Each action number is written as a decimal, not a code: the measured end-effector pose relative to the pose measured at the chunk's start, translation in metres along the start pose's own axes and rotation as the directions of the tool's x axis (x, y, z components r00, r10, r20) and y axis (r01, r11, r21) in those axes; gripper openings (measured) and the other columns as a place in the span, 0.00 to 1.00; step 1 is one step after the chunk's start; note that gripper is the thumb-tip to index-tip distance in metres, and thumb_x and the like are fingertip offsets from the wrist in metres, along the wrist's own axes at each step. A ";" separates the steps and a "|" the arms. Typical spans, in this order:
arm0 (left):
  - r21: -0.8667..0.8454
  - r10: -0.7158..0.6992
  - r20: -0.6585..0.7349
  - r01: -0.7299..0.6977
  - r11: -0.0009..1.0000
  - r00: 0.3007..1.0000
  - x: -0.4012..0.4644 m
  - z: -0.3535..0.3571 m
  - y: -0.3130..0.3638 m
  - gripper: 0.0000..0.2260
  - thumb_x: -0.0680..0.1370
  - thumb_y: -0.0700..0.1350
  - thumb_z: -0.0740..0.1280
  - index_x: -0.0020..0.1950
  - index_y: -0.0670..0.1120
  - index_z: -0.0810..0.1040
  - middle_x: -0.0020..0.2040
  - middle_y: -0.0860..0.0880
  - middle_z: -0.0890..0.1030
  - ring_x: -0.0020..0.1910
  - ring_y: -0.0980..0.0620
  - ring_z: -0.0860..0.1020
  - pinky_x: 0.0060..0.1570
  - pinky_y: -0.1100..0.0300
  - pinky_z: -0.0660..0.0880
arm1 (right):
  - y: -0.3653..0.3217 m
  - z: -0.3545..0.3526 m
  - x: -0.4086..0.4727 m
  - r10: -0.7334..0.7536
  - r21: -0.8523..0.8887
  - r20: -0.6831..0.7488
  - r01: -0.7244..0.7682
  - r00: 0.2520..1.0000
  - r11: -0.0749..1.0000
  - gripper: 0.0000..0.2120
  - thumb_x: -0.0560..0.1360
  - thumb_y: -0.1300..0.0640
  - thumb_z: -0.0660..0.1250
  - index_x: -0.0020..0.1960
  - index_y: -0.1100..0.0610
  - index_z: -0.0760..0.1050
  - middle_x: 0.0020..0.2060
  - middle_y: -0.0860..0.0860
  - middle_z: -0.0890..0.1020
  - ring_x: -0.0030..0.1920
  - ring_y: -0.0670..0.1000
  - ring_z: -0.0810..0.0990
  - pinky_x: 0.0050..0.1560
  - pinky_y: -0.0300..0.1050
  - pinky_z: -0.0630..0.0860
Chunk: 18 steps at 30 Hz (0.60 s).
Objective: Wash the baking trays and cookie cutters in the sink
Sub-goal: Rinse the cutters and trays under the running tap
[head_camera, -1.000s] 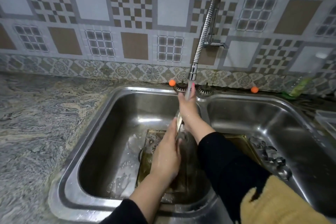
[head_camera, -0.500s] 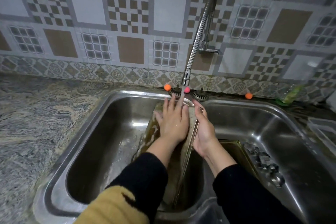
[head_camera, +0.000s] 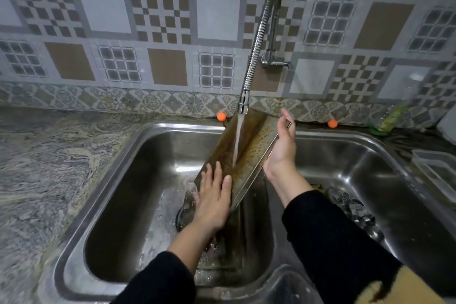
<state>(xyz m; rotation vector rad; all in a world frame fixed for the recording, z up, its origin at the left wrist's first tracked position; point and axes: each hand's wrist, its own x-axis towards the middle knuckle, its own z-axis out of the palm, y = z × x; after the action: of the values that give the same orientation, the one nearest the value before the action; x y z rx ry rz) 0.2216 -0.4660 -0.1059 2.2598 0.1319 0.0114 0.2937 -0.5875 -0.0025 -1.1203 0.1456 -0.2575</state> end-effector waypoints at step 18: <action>-0.010 0.585 -0.342 -0.626 0.780 0.735 -0.003 -0.019 0.118 0.41 0.73 0.27 0.63 0.76 0.61 0.56 0.69 0.54 0.71 0.65 0.55 0.73 0.64 0.56 0.73 | -0.057 -0.058 0.044 0.039 -0.511 0.134 0.035 0.990 0.859 0.26 0.81 0.42 0.54 0.76 0.47 0.56 0.74 0.50 0.63 0.73 0.54 0.61 0.67 0.50 0.60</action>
<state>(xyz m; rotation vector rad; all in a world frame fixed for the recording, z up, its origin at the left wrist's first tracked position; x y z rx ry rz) 0.2281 -0.5260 -0.0026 2.0597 -0.4384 0.7260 0.3144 -0.6737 0.0246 -1.6681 0.0916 -0.1373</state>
